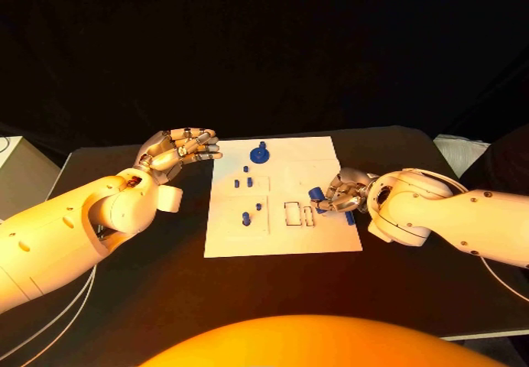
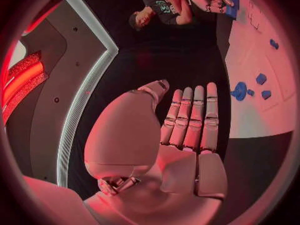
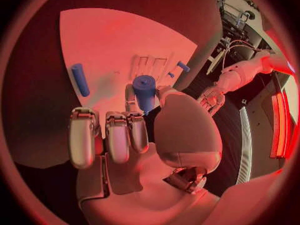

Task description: Assemble the parts on the task board

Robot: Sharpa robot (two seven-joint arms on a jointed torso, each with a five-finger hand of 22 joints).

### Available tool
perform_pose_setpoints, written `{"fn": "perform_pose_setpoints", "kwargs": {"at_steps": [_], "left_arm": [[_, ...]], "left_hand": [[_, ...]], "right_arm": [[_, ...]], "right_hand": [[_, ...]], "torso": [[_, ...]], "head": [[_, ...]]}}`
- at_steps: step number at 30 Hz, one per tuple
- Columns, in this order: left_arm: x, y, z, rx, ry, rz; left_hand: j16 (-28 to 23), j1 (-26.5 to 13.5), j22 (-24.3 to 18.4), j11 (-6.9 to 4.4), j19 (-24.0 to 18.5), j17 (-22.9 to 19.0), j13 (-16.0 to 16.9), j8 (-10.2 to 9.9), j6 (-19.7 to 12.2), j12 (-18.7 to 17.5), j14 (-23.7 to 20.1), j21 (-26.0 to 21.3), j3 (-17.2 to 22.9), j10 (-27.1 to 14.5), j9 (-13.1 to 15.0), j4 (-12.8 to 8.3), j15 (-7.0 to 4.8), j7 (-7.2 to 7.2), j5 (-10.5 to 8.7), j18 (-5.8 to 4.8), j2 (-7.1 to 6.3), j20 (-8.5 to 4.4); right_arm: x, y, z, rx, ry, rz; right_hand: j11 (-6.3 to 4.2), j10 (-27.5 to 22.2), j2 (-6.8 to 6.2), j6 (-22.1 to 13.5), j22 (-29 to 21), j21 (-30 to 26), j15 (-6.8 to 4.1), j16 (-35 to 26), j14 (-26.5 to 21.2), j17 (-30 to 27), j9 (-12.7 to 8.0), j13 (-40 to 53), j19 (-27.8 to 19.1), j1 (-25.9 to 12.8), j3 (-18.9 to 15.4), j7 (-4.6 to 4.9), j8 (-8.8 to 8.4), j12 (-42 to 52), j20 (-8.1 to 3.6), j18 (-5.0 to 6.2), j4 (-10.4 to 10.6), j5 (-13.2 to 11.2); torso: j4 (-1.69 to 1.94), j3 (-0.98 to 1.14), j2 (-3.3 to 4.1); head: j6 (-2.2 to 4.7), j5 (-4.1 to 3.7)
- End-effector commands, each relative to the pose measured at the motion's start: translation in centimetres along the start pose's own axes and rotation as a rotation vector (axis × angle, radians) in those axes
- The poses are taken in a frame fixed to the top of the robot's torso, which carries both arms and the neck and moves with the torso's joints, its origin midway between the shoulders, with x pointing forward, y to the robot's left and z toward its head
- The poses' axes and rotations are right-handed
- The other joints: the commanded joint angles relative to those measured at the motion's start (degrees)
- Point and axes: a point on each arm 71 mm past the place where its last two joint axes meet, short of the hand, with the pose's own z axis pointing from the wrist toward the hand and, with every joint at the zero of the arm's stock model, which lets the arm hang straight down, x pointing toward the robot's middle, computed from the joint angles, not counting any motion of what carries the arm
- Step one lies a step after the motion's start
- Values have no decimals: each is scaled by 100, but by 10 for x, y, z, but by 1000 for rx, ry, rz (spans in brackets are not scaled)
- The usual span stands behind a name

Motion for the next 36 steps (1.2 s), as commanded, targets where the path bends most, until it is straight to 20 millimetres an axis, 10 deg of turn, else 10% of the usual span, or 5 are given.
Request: {"fn": "perform_pose_setpoints", "kwargs": {"at_steps": [1,36], "left_arm": [[2,0,0,5,17,-9],[3,0,-1,-1,24,-10]], "left_hand": [[-24,27,-5,14,31,8,-9,15,-21,-29,-47,-27,5,-11,-7,31,8,1,3,56,-21,-2],[-32,26,-14,25,31,10,-14,12,-28,-44,-61,-41,0,-19,-13,45,16,15,2,54,-23,1]], "right_arm": [[4,10,-2,-10,26,88],[32,32,23,-19,145,-19]], "right_hand": [[-50,495,-35,119,1325,33,-48,32,570,1380,125,1367,510,-179,1219,-89,27,1,-47,-118,-747,-138],[-26,464,-164,108,1323,-8,-27,19,563,1353,142,1332,501,-569,1255,-64,39,-68,-30,-112,-747,-551]], "torso": [[6,-7,6],[-6,1,7]], "head": [[3,3],[-8,43]]}}
